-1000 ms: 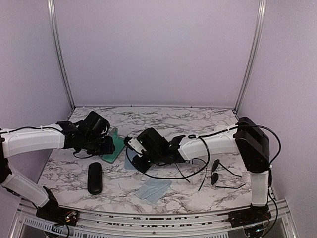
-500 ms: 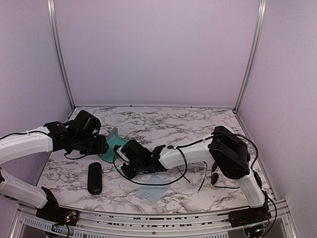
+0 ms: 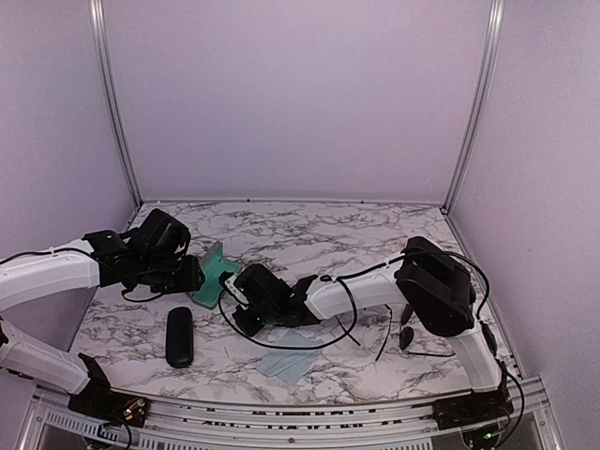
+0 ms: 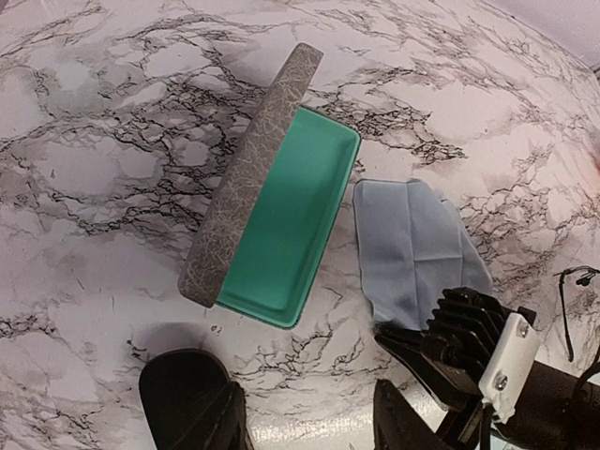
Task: Organize the sunglasses
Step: Move the glasses cleaning cloth to the center of the board.
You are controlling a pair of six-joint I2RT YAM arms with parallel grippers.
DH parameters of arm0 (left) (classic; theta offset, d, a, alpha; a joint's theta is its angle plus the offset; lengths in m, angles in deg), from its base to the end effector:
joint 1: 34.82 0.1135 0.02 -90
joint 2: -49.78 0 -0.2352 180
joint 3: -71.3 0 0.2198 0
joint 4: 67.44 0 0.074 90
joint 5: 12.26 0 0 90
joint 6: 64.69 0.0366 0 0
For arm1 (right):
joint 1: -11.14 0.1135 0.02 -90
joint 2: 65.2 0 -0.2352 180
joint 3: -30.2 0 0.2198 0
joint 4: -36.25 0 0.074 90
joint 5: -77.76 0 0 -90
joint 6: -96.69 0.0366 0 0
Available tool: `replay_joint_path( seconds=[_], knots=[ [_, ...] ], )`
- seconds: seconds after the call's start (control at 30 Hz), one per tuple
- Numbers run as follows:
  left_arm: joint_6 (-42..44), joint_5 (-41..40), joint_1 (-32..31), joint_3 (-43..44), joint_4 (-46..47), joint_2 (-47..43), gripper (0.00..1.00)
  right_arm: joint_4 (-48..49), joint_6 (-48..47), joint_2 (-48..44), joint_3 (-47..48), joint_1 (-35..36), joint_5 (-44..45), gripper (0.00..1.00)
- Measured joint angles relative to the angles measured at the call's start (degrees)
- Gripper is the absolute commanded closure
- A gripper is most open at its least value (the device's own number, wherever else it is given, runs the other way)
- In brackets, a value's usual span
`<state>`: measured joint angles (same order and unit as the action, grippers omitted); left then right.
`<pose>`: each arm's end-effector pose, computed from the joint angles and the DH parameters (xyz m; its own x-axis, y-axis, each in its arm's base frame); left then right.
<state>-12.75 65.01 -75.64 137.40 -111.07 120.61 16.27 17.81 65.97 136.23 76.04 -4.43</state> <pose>0.1829 -0.1473 0.2356 -0.7701 -0.1294 -0.6247 0.0661 0.9577 -0.2800 0.1961 0.4069 0.1190 -0.4601 -0.5318 -0.7109 -0.7824 0.6213 0.0416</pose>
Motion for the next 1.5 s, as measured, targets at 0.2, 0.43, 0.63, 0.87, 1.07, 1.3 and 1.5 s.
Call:
replay_joint_path(
  seconds=[0.2, 0.43, 0.63, 0.87, 1.07, 1.3, 1.5],
  knots=[
    [-0.3, -0.3, 0.0, -1.4, 0.0, -0.9, 0.54, 0.3, -0.7, 0.7, 0.9, -1.5, -3.0, 0.98],
    [-0.5, -0.6, 0.0, -2.3, -0.2, -2.7, 0.55, 0.5, -0.7, 0.6, 0.7, -2.1, -5.0, 1.00],
    [0.4, 0.7, -0.2, -2.3, 0.2, -2.7, 0.55, 1.4, -3.2, -3.6, -5.4, -2.1, -7.9, 1.00],
    [4.2, 4.6, -2.6, -2.3, 1.6, -3.1, 0.55, -3.0, -8.7, -15.9, -19.7, -2.0, -15.3, 1.00],
    [5.4, 6.1, -7.6, -0.9, 2.8, 4.3, 0.59, -4.0, -12.7, -23.8, -28.0, -1.8, -19.5, 1.00],
    [3.1, 3.0, -9.3, -0.5, 3.8, 10.1, 0.55, -4.1, -12.0, -25.0, -29.5, -1.5, -18.9, 0.74],
    [1.8, 1.1, -5.0, -0.5, 3.5, 5.3, 0.53, -2.9, -7.8, -19.6, -18.7, -0.9, -16.0, 0.69]
  ],
)
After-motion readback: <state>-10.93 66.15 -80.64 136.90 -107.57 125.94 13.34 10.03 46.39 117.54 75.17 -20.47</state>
